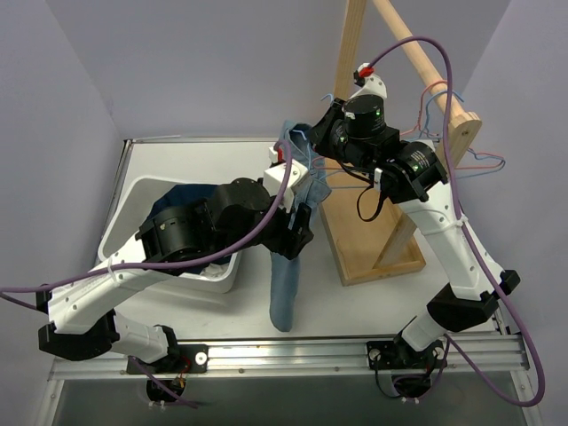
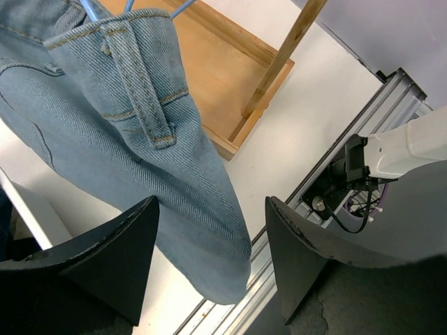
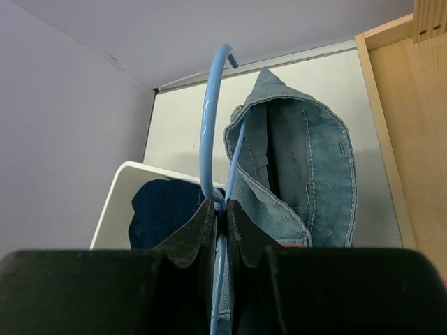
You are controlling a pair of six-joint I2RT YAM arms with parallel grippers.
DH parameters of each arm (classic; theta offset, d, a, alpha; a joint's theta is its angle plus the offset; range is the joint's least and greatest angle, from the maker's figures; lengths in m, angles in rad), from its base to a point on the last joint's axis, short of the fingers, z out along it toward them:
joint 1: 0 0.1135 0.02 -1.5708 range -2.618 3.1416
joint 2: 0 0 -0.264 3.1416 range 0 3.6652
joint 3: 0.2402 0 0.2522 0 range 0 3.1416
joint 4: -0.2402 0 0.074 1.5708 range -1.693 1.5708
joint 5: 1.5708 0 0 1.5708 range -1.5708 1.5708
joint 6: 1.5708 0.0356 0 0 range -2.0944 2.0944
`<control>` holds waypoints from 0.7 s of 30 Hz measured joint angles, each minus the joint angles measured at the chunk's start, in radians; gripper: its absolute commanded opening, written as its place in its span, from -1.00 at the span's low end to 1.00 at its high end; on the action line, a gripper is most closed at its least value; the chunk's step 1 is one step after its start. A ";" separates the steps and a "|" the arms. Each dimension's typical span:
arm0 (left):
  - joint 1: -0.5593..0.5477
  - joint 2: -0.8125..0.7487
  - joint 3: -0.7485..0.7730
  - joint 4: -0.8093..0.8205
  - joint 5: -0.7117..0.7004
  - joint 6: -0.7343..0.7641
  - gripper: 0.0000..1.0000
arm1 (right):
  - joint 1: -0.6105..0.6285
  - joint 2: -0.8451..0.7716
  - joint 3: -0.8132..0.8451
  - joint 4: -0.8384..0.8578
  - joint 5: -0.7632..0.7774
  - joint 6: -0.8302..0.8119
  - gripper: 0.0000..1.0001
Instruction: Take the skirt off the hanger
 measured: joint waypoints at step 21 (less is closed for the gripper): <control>0.023 0.003 -0.021 -0.171 -0.232 -0.039 -0.95 | 0.023 0.000 -0.002 -0.003 -0.013 0.027 -1.00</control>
